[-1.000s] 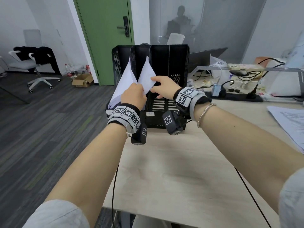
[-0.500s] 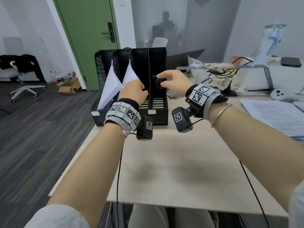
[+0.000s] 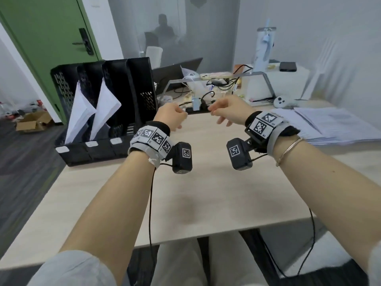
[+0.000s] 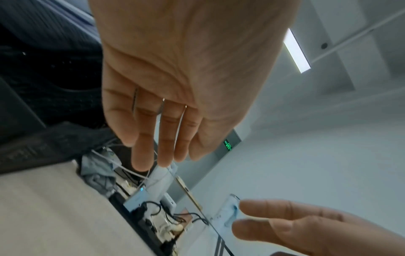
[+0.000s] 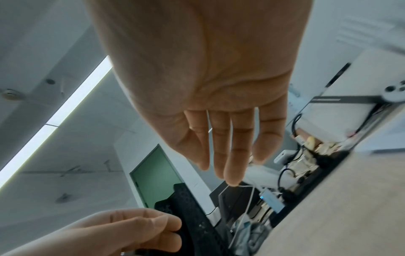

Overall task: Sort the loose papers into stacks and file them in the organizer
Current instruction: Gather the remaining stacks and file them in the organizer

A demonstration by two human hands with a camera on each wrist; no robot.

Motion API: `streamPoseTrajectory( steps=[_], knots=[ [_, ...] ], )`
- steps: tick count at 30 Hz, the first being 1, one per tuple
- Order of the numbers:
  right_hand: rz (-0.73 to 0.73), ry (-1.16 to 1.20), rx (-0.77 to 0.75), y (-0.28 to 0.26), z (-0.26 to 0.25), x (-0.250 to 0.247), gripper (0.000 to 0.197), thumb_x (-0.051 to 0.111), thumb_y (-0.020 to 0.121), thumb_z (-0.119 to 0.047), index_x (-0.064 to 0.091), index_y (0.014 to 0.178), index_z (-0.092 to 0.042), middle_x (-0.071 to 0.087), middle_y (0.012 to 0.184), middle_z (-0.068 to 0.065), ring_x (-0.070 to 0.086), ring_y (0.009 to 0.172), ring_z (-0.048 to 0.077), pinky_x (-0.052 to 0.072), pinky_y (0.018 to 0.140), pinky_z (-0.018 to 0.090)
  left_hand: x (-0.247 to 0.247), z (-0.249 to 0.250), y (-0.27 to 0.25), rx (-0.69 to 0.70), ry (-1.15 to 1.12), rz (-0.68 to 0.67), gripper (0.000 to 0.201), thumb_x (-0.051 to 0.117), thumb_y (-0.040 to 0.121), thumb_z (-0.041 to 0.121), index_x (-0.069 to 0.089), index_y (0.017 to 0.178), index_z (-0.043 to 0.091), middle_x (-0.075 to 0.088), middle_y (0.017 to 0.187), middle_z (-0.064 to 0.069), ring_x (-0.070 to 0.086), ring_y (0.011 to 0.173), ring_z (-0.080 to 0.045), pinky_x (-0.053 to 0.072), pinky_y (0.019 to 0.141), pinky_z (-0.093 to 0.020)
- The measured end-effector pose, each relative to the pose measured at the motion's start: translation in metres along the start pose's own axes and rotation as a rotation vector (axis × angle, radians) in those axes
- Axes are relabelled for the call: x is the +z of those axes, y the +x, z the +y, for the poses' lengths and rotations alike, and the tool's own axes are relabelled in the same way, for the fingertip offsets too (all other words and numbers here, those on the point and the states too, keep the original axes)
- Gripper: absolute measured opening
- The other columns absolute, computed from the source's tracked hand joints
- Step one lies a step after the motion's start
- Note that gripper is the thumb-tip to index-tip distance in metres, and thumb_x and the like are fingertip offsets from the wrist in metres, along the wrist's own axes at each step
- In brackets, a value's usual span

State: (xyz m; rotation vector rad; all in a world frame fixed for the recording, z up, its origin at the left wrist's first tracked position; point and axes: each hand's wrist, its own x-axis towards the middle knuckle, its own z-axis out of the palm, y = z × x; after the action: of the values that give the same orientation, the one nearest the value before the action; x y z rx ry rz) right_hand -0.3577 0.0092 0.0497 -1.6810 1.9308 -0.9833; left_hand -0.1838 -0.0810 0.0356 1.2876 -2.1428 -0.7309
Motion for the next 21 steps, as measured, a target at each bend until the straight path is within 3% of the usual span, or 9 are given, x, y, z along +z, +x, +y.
streamPoseTrajectory(
  steps=[2,5,9,11,15,16,18,19,21],
  knots=[
    [0.019,-0.001,0.06,-0.011,0.02,-0.014,0.021,0.052,0.093,-0.013,0.063,0.111,-0.014,0.065,0.111,0.006,0.065,0.072,0.011,0.047,0.052,0.023,0.02,0.013,0.001,0.016,0.002,-0.043,0.013,0.051,0.091,0.019,0.06,0.083,0.014,0.066,0.088,-0.007,0.068,0.073,-0.019,0.053,0.059,-0.027],
    [0.048,-0.01,0.145,-0.027,0.049,-0.034,0.022,0.054,0.091,-0.013,0.062,0.112,-0.013,0.066,0.108,0.004,0.064,0.069,0.011,0.045,0.051,0.023,0.05,0.031,0.003,0.027,-0.01,-0.118,0.012,0.05,0.092,0.02,0.06,0.092,0.014,0.066,0.094,-0.006,0.067,0.07,-0.015,0.051,0.056,-0.025],
    [0.124,-0.016,0.268,-0.043,0.089,-0.057,0.017,0.057,0.087,-0.011,0.064,0.101,-0.017,0.065,0.102,0.002,0.061,0.06,0.011,0.04,0.049,0.023,0.089,0.051,0.006,0.018,-0.018,-0.217,0.018,0.05,0.093,0.022,0.06,0.103,0.012,0.065,0.1,-0.005,0.069,0.075,-0.015,0.054,0.063,-0.028],
    [0.167,-0.019,0.328,-0.05,0.108,-0.067,0.019,0.055,0.087,-0.01,0.065,0.103,-0.014,0.063,0.097,0.001,0.06,0.058,0.011,0.04,0.048,0.023,0.108,0.06,0.007,-0.002,-0.03,-0.261,0.018,0.05,0.093,0.022,0.059,0.104,0.012,0.064,0.102,-0.004,0.07,0.076,-0.016,0.055,0.066,-0.03],
    [0.235,0.009,0.398,-0.065,0.143,-0.085,0.027,0.052,0.088,-0.008,0.062,0.112,-0.01,0.062,0.103,0.004,0.061,0.068,0.017,0.041,0.046,0.016,0.143,0.075,0.01,0.007,-0.034,-0.359,0.016,0.051,0.093,0.021,0.057,0.104,0.012,0.064,0.103,-0.006,0.069,0.075,-0.017,0.055,0.065,-0.029],
    [0.249,0.008,0.405,-0.069,0.152,-0.09,0.029,0.053,0.087,-0.008,0.061,0.115,-0.01,0.062,0.107,0.006,0.062,0.077,0.02,0.044,0.052,0.017,0.152,0.079,0.011,0.011,-0.035,-0.384,0.017,0.051,0.093,0.022,0.057,0.105,0.012,0.064,0.103,-0.007,0.068,0.076,-0.017,0.055,0.065,-0.029],
    [0.278,-0.015,0.414,-0.077,0.17,-0.101,0.033,0.055,0.086,-0.008,0.06,0.119,-0.009,0.061,0.118,0.009,0.06,0.1,0.023,0.049,0.077,0.026,0.169,0.088,0.013,0.017,-0.034,-0.424,0.018,0.052,0.093,0.021,0.057,0.107,0.011,0.064,0.105,-0.007,0.068,0.077,-0.017,0.054,0.065,-0.029],
    [0.293,-0.027,0.422,-0.081,0.178,-0.106,0.034,0.056,0.086,-0.008,0.059,0.12,-0.009,0.06,0.121,0.01,0.058,0.108,0.023,0.047,0.089,0.03,0.177,0.092,0.013,0.021,-0.03,-0.438,0.018,0.052,0.093,0.021,0.057,0.107,0.01,0.064,0.105,-0.007,0.068,0.078,-0.018,0.054,0.066,-0.029],
    [0.321,-0.052,0.454,-0.088,0.192,-0.116,0.036,0.058,0.086,-0.01,0.058,0.122,-0.008,0.059,0.124,0.01,0.055,0.115,0.023,0.041,0.098,0.032,0.193,0.101,0.014,0.028,-0.009,-0.466,0.019,0.051,0.093,0.02,0.056,0.108,0.01,0.063,0.104,-0.007,0.068,0.08,-0.019,0.054,0.066,-0.029]
  ],
)
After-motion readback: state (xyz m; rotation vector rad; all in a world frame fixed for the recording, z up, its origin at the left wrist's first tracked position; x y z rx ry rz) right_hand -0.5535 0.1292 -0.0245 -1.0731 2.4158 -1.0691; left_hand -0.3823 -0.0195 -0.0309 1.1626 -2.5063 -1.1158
